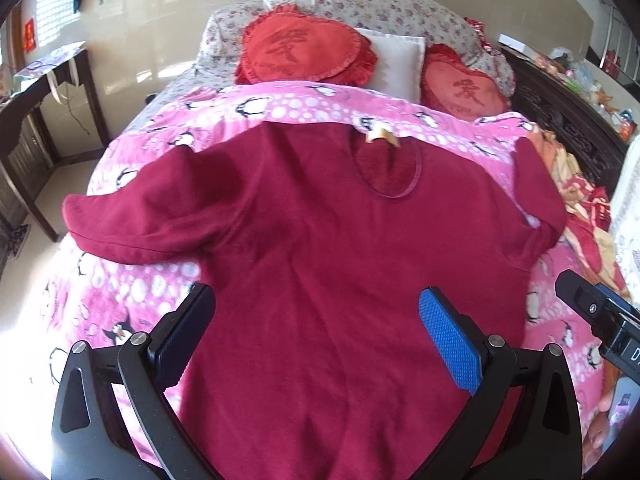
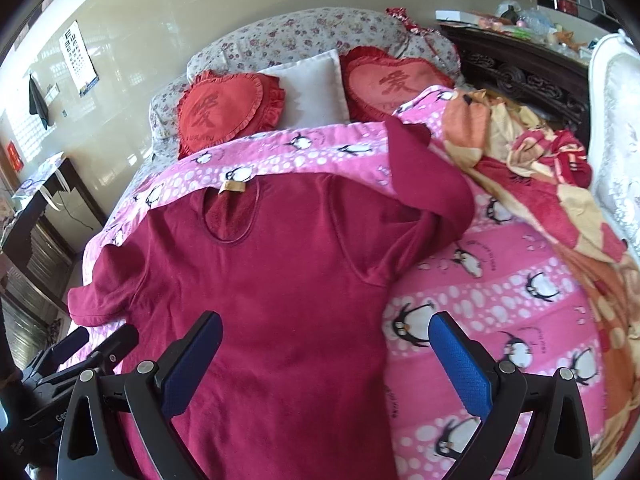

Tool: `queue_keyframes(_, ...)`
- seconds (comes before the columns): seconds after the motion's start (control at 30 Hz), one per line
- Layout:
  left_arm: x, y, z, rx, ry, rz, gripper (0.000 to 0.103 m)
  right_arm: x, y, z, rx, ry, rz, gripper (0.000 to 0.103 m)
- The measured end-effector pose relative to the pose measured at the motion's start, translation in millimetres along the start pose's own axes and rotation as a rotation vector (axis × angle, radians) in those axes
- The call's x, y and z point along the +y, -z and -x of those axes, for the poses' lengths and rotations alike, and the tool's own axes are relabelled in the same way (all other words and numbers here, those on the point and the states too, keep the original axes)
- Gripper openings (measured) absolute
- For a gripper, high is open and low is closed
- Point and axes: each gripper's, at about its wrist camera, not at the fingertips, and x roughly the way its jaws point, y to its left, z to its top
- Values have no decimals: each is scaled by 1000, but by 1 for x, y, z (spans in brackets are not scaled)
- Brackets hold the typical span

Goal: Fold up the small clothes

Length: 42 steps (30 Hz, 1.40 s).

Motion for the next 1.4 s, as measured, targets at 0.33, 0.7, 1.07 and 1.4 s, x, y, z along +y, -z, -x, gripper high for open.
queue_keyframes(0.33, 59, -16, -21, 11, -115, 60, 102, 51, -13, -74, 92, -81, 51, 102)
queue_keyframes(0.7, 159, -25, -43, 82, -90, 286, 102, 104, -13, -108, 131, -126, 177, 102)
queue_keyframes(1.07, 288, -25, -71, 90, -150, 622, 93, 118, -12, -122, 168, -146, 203, 102)
queue_keyframes(1.4, 346, -32, -127, 114, -159, 744, 51, 118, -9, -137, 207, -148, 206, 102)
